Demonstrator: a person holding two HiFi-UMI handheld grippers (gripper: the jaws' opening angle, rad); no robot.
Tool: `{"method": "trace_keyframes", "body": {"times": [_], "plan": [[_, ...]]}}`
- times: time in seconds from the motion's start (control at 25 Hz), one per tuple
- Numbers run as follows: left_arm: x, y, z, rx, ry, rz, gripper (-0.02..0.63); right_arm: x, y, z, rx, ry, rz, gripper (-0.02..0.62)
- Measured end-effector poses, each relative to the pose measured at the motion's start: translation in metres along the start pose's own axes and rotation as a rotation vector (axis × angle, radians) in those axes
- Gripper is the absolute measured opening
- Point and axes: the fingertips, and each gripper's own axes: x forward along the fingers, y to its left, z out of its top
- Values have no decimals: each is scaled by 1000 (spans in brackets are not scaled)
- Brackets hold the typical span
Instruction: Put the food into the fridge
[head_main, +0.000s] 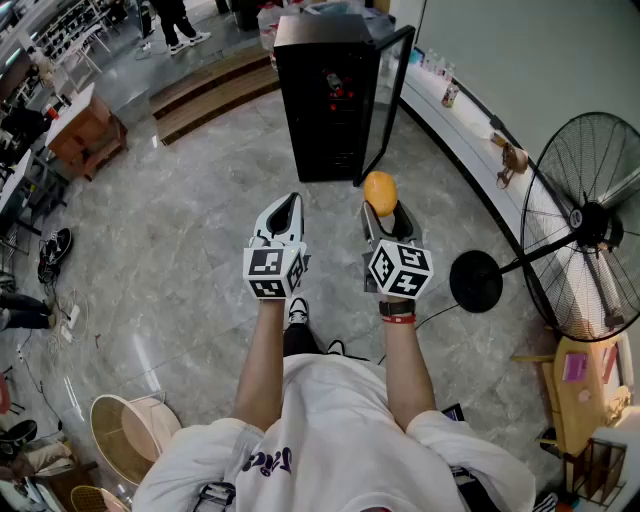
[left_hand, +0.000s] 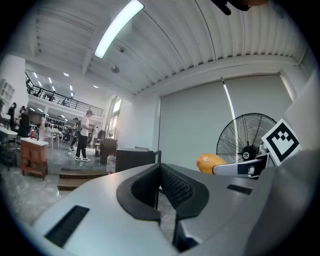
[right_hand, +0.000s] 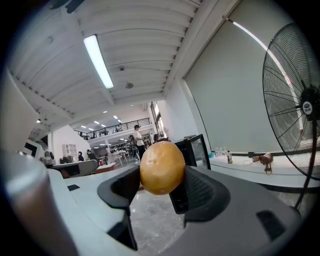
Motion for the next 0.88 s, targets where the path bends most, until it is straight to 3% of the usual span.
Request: {"method": "trace_keyframes", "body": {"times": [0.28, 0.88], "plan": [[16, 3, 0, 5, -11, -5, 18, 22, 0, -1, -8, 2, 6, 295], [80, 69, 12, -37, -26, -26, 18, 112, 33, 19, -44, -1, 15, 295]]}}
